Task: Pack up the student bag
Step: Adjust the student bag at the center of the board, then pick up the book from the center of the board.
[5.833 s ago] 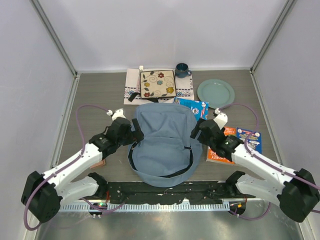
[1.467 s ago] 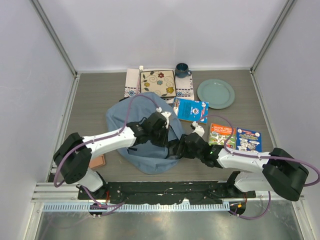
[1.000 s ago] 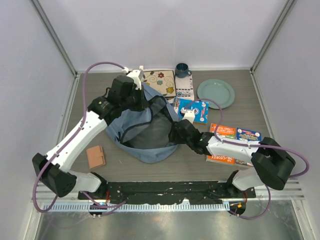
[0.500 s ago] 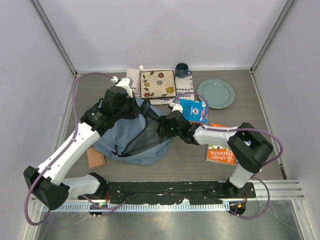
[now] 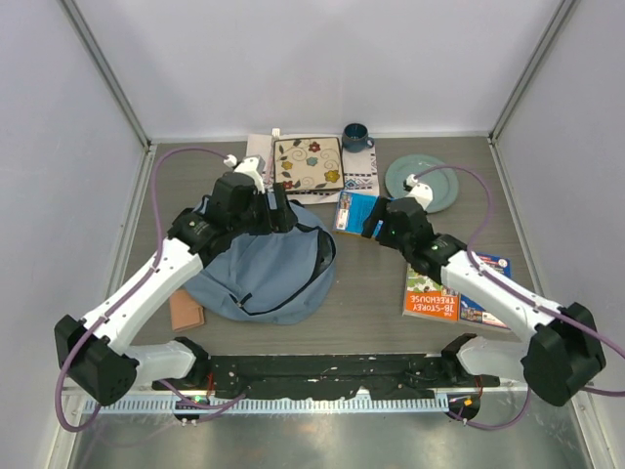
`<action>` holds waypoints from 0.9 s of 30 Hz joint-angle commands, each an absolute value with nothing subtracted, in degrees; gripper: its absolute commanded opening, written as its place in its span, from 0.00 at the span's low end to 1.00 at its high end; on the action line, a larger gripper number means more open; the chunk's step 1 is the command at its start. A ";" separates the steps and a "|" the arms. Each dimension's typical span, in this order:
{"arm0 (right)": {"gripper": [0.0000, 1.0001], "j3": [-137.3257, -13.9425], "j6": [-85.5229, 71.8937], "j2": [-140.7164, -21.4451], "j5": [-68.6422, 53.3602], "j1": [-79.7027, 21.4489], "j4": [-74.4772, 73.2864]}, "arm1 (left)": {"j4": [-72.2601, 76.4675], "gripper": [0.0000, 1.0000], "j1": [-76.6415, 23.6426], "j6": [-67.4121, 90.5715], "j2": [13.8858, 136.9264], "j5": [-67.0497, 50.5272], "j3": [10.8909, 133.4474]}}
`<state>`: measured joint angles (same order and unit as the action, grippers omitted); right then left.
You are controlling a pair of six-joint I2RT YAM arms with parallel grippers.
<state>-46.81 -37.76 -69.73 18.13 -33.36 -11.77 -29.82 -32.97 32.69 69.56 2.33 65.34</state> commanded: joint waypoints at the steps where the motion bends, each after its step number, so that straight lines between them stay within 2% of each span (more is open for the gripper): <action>1: 0.81 -46.14 -42.35 -64.35 26.80 -30.42 -25.89 | -25.15 0.85 -32.78 33.05 70.04 -2.00 68.03; 5: 0.88 -45.35 -46.31 -60.13 29.44 -24.45 -34.26 | -20.66 0.87 -34.36 34.45 73.63 -6.41 69.86; 9: 0.91 -41.15 -47.20 -54.85 26.11 -17.07 -37.53 | -19.25 0.90 -41.99 33.14 80.05 -4.66 74.87; 14: 0.91 -36.83 -43.69 -52.65 17.24 -6.35 -37.62 | -14.42 1.00 -45.08 35.15 86.91 -7.03 77.08; 20: 0.91 -34.89 -37.36 -55.72 8.46 -3.69 -30.77 | -12.66 0.99 -46.58 37.44 92.63 -8.36 79.01; 24: 0.91 -37.25 -33.49 -57.12 4.31 -3.69 -24.62 | -13.00 1.00 -46.85 37.27 93.51 -2.57 78.57; 27: 0.90 -40.59 -32.08 -60.36 0.81 -3.78 -20.41 | -15.37 1.00 -45.62 34.64 96.84 1.75 82.69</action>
<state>-34.92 -36.71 -57.32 7.46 -3.95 -29.93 -16.73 -46.50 36.95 94.35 -4.23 76.62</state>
